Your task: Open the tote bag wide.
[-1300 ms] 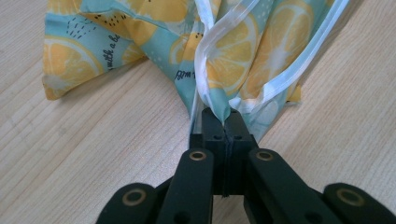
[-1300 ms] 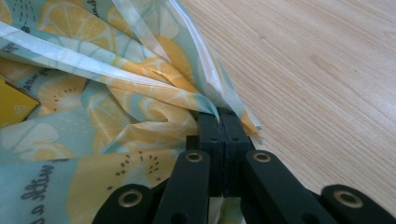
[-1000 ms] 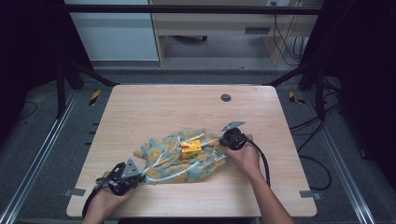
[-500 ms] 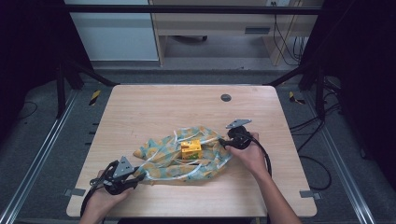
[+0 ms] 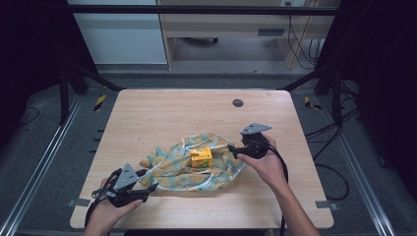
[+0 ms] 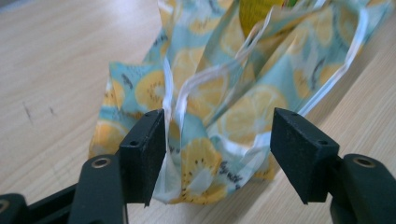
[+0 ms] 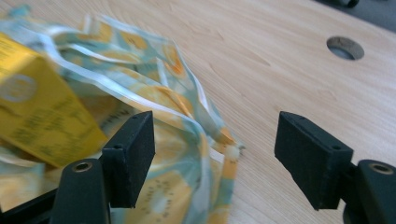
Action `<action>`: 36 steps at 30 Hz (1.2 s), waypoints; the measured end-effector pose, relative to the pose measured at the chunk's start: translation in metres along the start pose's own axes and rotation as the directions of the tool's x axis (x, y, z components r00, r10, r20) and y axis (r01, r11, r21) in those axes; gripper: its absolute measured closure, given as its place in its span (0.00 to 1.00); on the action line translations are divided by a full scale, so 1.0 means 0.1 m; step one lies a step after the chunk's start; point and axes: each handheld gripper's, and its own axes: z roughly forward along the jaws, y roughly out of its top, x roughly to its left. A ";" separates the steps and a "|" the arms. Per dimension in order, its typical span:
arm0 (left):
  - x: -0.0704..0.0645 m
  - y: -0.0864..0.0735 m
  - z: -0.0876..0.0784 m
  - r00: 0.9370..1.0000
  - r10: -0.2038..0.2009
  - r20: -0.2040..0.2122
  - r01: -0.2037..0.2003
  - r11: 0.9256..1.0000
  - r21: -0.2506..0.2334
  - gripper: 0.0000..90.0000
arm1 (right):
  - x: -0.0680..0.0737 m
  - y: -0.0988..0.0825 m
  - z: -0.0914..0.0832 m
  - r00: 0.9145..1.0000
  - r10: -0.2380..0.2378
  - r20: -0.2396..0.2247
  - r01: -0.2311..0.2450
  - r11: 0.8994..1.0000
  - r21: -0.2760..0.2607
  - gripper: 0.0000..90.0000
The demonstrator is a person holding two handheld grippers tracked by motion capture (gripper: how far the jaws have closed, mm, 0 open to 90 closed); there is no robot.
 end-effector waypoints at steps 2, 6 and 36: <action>-0.02 0.06 -0.05 1.000 -0.006 0.002 0.006 0.999 -0.035 0.39 | 0.05 0.01 -0.08 1.000 -0.011 -0.010 0.011 1.000 -0.020 0.36; -0.01 0.20 -0.03 1.000 0.007 -0.022 -0.008 1.000 -0.030 0.40 | 0.26 -0.05 -0.27 0.997 -0.034 -0.068 0.030 0.998 -0.056 0.46; 0.38 0.57 1.11 0.997 -0.041 -0.062 0.052 0.980 0.190 1.00 | 0.71 -0.71 -0.14 0.967 -0.116 -0.229 0.161 0.969 0.186 1.00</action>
